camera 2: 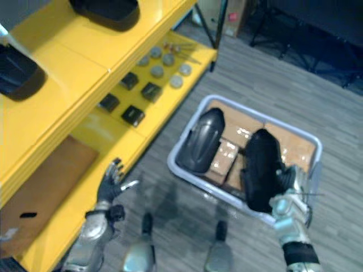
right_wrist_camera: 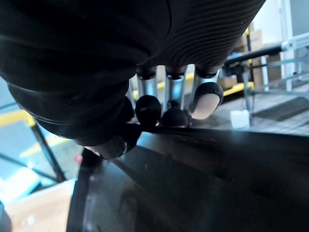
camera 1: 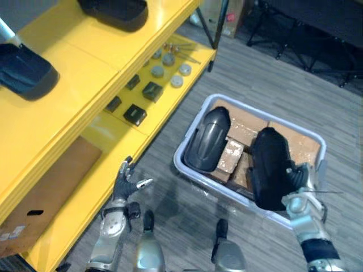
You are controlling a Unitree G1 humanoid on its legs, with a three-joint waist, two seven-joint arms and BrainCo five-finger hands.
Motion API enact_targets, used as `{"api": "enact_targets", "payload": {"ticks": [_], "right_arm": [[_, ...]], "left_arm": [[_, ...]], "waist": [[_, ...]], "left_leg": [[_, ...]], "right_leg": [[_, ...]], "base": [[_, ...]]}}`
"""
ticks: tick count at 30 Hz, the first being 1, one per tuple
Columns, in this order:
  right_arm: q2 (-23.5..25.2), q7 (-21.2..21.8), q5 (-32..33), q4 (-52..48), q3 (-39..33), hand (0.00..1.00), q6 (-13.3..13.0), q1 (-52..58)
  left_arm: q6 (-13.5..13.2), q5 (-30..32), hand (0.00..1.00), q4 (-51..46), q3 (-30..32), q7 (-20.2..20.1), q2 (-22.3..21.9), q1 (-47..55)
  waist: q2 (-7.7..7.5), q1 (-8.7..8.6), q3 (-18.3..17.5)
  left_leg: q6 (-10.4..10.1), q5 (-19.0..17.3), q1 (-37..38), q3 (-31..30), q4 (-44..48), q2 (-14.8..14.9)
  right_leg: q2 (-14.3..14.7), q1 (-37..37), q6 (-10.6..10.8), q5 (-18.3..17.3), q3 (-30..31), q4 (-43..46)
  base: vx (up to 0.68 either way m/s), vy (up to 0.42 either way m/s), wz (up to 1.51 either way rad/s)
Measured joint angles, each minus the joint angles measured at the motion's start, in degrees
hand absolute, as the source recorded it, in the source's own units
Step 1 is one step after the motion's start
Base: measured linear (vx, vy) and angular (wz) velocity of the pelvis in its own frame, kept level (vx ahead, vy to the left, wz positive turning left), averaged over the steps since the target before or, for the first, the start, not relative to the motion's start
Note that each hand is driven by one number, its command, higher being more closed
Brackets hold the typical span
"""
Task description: Walk over and take plastic housings, then place them on the shelf
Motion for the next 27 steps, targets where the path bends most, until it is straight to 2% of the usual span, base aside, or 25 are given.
{"api": "enact_targets", "payload": {"ticks": [3, 6, 13, 18, 27], "right_arm": [[0.0, -0.2, 0.0, 0.0, 0.1, 1.0, -1.0, -0.5], [0.0, -1.9, 0.1, 0.5, 0.4, 1.0, -1.3, -2.5], [-0.3, -5.7, 0.7, 2.8, 1.6, 1.0, -2.3, -13.0], [-1.0, -8.0, 2.6, 5.6, 3.8, 1.0, -4.8, -22.1], [-2.3, -12.6, 3.6, 3.0, 5.0, 1.0, -9.1, -32.1]], "left_arm": [[0.5, 0.1, 0.0, -2.6, 0.0, 0.3, 0.3, -2.7], [1.2, -0.5, 0.0, -5.2, -0.3, 1.2, 1.0, -5.9], [5.0, -4.3, 0.0, -4.5, -3.8, -0.2, 2.1, -13.3], [8.3, -10.4, 0.0, 5.8, -7.6, -1.5, 1.7, -24.8], [9.1, -20.8, 0.0, 15.2, -7.9, -3.0, 0.7, -38.7]], "waist": [[0.66, -0.01, -0.5], [0.72, -0.08, -0.6], [0.7, -1.14, -0.6], [0.68, -1.52, -0.6], [0.08, -3.59, -0.1]], "left_leg": [[0.0, 0.2, 0.0, 0.2, 0.0, 0.0], [0.0, 0.4, 0.0, 0.4, 0.0, 0.0], [0.0, 0.4, -0.6, 0.8, 0.1, 0.0], [0.0, 0.4, -1.6, 1.5, 0.9, 0.0], [0.1, 0.5, -3.1, 3.5, 1.3, 0.1]], "right_leg": [[0.0, 0.0, -0.1, 0.5, 0.0, -0.2], [0.0, 0.0, -0.1, 1.0, 0.1, -0.4], [0.0, -0.8, 0.0, 1.3, 0.5, -0.5], [0.0, -2.1, -0.2, 2.1, 1.4, -0.5], [0.2, -5.0, -0.4, 3.3, 3.8, -0.5]], "base": [[0.0, 0.0, -0.01], [0.02, -0.003, -0.04], [0.0, 0.0, -0.01], [-0.03, 0.004, -0.09], [-0.02, 0.002, -0.12]]}}
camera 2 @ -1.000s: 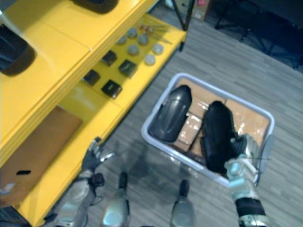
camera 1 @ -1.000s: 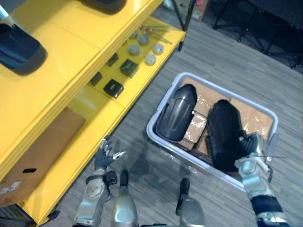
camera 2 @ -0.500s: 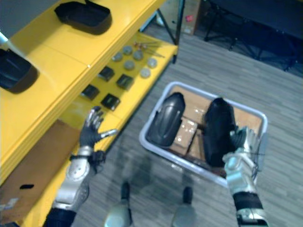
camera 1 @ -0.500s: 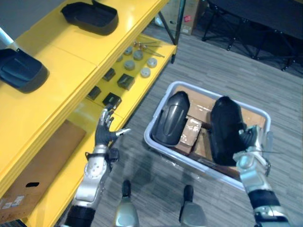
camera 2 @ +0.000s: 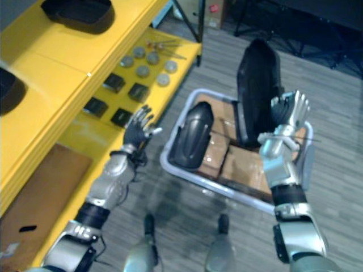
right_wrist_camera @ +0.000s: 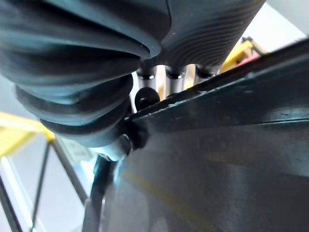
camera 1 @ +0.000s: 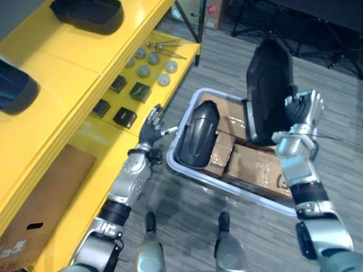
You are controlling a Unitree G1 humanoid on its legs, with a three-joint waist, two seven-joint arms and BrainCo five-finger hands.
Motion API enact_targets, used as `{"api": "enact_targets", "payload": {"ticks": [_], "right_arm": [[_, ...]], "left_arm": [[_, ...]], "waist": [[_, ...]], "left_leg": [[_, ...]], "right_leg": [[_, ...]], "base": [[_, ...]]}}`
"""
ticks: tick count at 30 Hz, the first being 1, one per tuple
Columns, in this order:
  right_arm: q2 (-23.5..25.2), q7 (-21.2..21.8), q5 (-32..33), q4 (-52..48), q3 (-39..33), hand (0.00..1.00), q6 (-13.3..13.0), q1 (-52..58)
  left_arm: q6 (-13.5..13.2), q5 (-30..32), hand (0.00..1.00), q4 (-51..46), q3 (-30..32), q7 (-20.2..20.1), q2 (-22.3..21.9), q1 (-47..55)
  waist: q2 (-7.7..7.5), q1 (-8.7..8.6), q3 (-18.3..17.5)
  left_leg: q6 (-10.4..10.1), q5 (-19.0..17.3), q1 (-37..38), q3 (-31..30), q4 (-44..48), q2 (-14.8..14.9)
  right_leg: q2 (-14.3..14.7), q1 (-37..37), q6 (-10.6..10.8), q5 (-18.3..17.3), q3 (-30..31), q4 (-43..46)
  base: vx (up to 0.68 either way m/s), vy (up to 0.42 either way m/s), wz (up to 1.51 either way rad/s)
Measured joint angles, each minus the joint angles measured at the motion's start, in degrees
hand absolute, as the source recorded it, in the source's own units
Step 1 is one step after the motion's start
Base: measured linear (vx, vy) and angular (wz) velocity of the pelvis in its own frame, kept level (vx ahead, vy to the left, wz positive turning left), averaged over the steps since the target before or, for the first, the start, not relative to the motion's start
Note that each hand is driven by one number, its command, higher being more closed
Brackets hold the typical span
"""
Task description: Walk over and take plastic housings, then place them on the shelf
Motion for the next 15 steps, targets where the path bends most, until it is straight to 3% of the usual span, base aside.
{"api": "enact_targets", "payload": {"ticks": [6, 11, 15], "right_arm": [[-0.3, -1.5, -0.3, -6.0, 0.2, 1.0, -4.6, -1.8], [-0.1, -1.4, -1.2, -8.5, 2.9, 1.0, -6.1, -2.0], [0.6, -1.2, -2.6, -10.3, 5.2, 1.0, -7.5, -1.8]], "left_arm": [[0.0, 0.1, 0.0, 4.8, -1.5, 0.3, -0.8, -8.0], [0.2, 0.2, 0.0, 9.1, -2.2, 0.9, -1.4, -11.0], [0.2, 0.1, 0.0, 10.5, -3.8, 1.9, -2.5, -12.8]], "waist": [[-0.61, -2.1, 3.2], [-0.76, -3.6, 3.7], [-0.78, -3.81, 3.7]], "left_leg": [[0.0, -1.1, 0.0, 1.4, 1.8, 0.2], [0.0, -1.2, 0.1, 2.3, 1.8, 0.4], [-0.1, -1.9, 0.1, 2.6, 2.8, 0.5]], "right_leg": [[0.1, -0.5, -0.2, 0.3, 1.5, 0.1], [0.3, -1.0, -0.3, 0.5, 2.3, 0.1], [0.4, -0.9, -0.3, 0.5, 2.6, 0.2]], "base": [[-0.03, 0.001, -0.13], [0.0, 0.0, -0.08], [-0.01, 0.005, -0.04]]}}
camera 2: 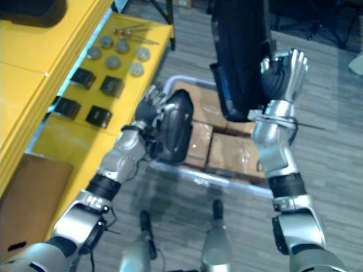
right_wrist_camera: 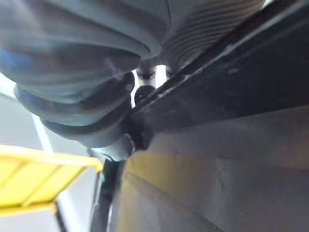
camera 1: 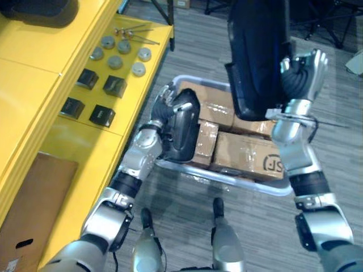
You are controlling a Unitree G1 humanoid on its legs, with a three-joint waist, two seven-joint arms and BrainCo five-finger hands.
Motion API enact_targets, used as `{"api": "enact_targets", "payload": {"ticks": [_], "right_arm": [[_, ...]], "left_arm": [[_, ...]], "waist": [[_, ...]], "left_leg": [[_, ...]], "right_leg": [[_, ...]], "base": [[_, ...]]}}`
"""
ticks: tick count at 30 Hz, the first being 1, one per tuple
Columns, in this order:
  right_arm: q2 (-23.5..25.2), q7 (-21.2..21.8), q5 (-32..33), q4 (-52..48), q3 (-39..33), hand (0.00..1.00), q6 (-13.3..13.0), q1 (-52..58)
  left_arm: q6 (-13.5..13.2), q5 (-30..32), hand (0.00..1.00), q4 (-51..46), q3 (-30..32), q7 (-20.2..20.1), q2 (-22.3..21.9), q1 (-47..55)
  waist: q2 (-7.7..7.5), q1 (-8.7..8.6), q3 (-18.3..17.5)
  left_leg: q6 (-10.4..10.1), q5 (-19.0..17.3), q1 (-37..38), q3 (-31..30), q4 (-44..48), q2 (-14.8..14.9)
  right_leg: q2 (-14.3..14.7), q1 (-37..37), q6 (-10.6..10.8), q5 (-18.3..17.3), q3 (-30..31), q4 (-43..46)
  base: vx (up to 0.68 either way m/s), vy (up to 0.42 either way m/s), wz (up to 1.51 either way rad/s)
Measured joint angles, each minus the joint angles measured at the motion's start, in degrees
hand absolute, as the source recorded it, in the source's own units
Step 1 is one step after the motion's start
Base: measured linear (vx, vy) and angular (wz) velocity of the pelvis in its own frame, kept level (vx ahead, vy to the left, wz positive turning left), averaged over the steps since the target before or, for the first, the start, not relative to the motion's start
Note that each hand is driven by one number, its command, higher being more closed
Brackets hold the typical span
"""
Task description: Walk over and take plastic housings, then place them on the shelf
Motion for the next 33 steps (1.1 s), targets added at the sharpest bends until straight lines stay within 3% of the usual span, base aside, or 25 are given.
{"api": "enact_targets", "payload": {"ticks": [4, 25, 26, 30, 33], "right_arm": [[0.9, 0.3, -1.1, -0.5, 2.3, 1.0, -2.8, 0.6], [7.8, 1.5, -0.9, -0.8, 11.5, 1.0, -5.4, 3.5], [8.0, 1.4, -0.9, -0.8, 11.8, 1.0, -5.4, 3.5], [9.2, 1.4, -0.7, -1.0, 12.9, 1.0, -5.0, 3.5], [9.2, 1.4, -0.4, -2.6, 13.5, 1.0, -4.3, 3.4]], "left_arm": [[0.0, -0.2, 0.0, 1.0, -0.7, 0.1, -0.9, -1.0], [-0.9, -4.6, 0.0, 7.5, -4.4, 3.5, -4.1, -4.1], [-0.8, -4.7, 1.0, 7.9, -4.4, 3.6, -4.2, -4.1], [-0.5, -11.7, 1.0, 9.5, -4.4, 3.2, -4.6, -4.1], [-0.6, -21.9, 1.0, 10.1, -4.5, -0.4, -4.8, -4.1]], "waist": [[0.0, 0.05, 0.0], [-0.07, 0.15, 0.0], [-0.1, 0.14, 0.0], [-1.29, 0.15, 0.7], [-1.94, 0.23, 1.0]], "left_leg": [[0.0, -0.7, 0.3, 0.7, 1.0, 0.2], [0.0, -0.7, 1.1, 0.9, 0.9, 0.7], [0.0, -0.7, 1.1, 0.9, 0.9, 0.7], [0.0, -0.7, 1.9, 1.0, 0.9, 0.8], [0.0, -0.7, 1.9, 1.0, 0.9, 0.7]], "right_leg": [[0.2, 0.1, -0.1, 0.1, 1.1, 0.0], [0.7, 1.0, -0.2, 0.2, 1.1, -0.2], [0.7, 1.0, -0.2, 0.2, 1.1, -0.2], [0.8, 1.6, -0.2, 0.2, 1.1, -0.3], [0.8, 1.7, -0.3, 0.5, 1.1, -0.6]], "base": [[-0.02, 0.008, -0.11], [0.0, 0.0, 0.0], [0.0, 0.0, 0.0], [0.0, 0.0, 0.0], [-0.01, 0.003, 0.0]]}}
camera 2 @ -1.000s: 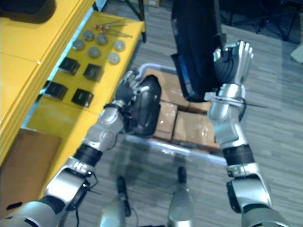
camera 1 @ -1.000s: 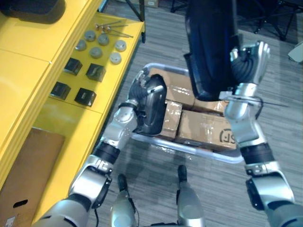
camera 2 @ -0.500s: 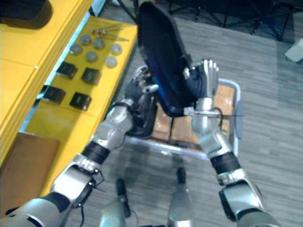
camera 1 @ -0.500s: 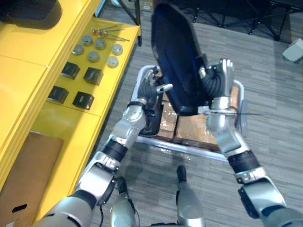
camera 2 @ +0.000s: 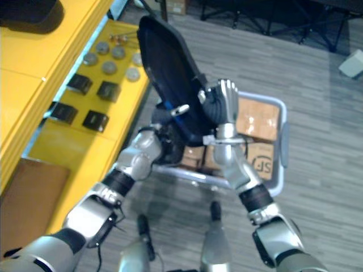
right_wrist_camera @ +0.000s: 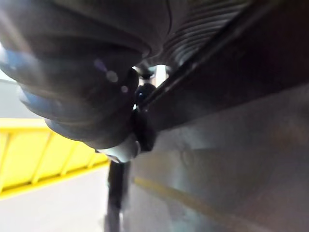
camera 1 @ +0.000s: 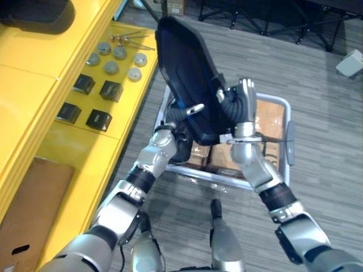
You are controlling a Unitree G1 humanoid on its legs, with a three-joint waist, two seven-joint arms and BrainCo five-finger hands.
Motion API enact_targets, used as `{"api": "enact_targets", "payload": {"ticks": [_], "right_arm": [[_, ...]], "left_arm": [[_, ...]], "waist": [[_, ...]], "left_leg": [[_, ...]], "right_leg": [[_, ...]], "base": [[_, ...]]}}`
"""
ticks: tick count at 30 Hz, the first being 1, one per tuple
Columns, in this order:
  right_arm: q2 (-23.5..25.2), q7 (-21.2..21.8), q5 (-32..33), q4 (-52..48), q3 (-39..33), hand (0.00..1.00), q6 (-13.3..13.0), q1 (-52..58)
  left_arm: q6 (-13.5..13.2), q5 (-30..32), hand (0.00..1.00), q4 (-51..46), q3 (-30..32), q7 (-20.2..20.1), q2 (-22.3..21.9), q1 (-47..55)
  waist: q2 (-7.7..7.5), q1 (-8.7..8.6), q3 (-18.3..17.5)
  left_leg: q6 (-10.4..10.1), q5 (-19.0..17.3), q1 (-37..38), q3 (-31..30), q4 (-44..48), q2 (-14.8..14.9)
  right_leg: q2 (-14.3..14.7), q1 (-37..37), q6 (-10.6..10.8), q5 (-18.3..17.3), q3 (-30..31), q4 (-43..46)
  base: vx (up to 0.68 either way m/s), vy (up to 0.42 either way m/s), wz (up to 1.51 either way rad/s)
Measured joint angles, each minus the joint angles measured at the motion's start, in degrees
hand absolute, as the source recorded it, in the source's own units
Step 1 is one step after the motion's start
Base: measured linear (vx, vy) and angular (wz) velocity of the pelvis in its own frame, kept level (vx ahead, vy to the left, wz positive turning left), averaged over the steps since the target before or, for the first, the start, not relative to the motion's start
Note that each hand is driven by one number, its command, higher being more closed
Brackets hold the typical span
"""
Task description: Walk over and take plastic housings, then place them on the shelf
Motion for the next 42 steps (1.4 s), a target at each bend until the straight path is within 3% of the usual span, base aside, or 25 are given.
{"api": "enact_targets", "payload": {"ticks": [2, 7, 13, 19, 20, 26, 28, 34, 36, 42], "right_arm": [[0.1, 0.0, 0.0, -0.1, 0.0, 1.0, 0.0, -0.1], [0.3, -0.8, 0.0, -3.0, 1.1, 1.0, 0.0, -0.3], [1.1, -0.8, 0.0, -4.2, 1.6, 1.0, -0.1, 0.1], [2.4, -1.0, 1.1, -4.6, 1.5, 1.0, -1.2, 4.6], [2.5, -1.1, 1.3, -4.7, 1.5, 0.0, -1.4, 5.1], [3.7, -1.2, 2.9, -5.9, 1.8, 0.0, -3.6, 11.7], [3.7, -1.3, 3.7, -6.2, 2.0, 0.0, -3.8, 14.8], [4.3, -2.8, 6.0, -6.3, 2.3, 0.0, -3.9, 22.5], [4.5, -3.0, 8.6, -6.6, 2.3, 0.0, -3.9, 24.0], [5.4, -2.0, 15.2, -13.5, 1.6, 0.0, -4.0, 26.3]], "left_arm": [[-0.8, -4.8, 1.0, 0.4, 0.0, -2.5, 0.0, 0.0], [-6.3, -12.3, 1.0, 0.4, 0.0, -5.4, -0.6, 0.0], [-10.9, -15.0, 1.0, 0.4, -0.3, -6.5, -0.7, 1.0], [-13.4, -16.0, 1.0, -1.6, -0.7, -8.5, -1.2, 6.0], [-13.7, -16.0, 1.0, -1.6, -1.0, -8.6, -1.2, 6.3], [-16.5, -15.3, 1.0, -4.3, -2.1, -8.7, -1.3, 11.8], [-17.2, -13.0, 1.0, -5.3, -2.0, -8.1, -1.4, 13.9], [-18.3, 4.6, 1.0, -12.9, 0.7, 1.0, -2.7, 22.1], [-17.7, 14.1, 1.0, -14.7, 1.3, 5.5, -3.4, 24.9], [-13.9, 32.3, 1.0, -14.7, 2.6, 12.7, -4.8, 31.8]], "waist": [[0.0, 0.0, 0.0], [0.0, -0.16, 0.0], [-0.05, -0.13, 0.0], [-0.8, -0.1, -0.6], [-0.97, -0.1, -0.7], [-1.98, 0.15, -2.3], [-1.74, 0.38, -4.1], [-0.67, 1.88, -8.4], [-0.27, 2.54, -9.5], [-0.17, 3.05, -12.3]], "left_leg": [[0.0, 0.0, 0.1, 0.0, 0.0, 0.0], [0.0, 0.0, 0.1, 0.1, 0.0, 0.0], [0.0, 0.0, 0.5, 0.1, 0.0, 0.0], [-0.1, -0.1, 2.2, 0.4, -0.7, 0.0], [-0.1, -0.1, 2.2, 0.4, -0.8, 0.0], [0.0, -0.2, 4.3, 1.4, -1.5, 0.0], [0.0, -0.4, 4.4, 1.4, -1.7, 0.0], [0.0, -0.7, 6.2, 1.4, -2.3, 0.0], [0.0, -0.7, 7.2, 1.2, -2.5, 0.0], [0.0, -0.4, 8.8, 1.0, -3.9, -0.1]], "right_leg": [[0.0, 0.2, 0.0, 0.1, 0.0, -0.3], [0.0, 0.3, 0.0, 0.2, 0.0, -0.4], [0.0, 0.8, 0.0, 0.2, 0.0, -0.4], [0.0, 2.4, 0.1, 0.1, -0.1, -1.3], [0.0, 2.4, 0.1, 0.1, -0.1, -1.3], [0.0, 4.0, 0.1, 0.1, -0.1, -1.8], [0.0, 4.4, 0.1, 0.1, -0.2, -2.3], [0.0, 6.6, 0.3, -0.1, -0.8, -3.2], [0.0, 7.7, 0.4, -0.1, -1.2, -3.5], [0.1, 8.9, 0.4, -0.2, -1.6, -4.1]], "base": [[0.0, 0.0, 0.0], [0.0, 0.0, 0.0], [0.0, 0.0, 0.0], [0.0, 0.0, 0.0], [0.0, 0.0, 0.0], [0.01, 0.0, -0.04], [0.0, 0.0, 0.0], [0.0, 0.001, 0.02], [-0.01, 0.004, 0.05], [-0.01, 0.002, 0.01]]}}
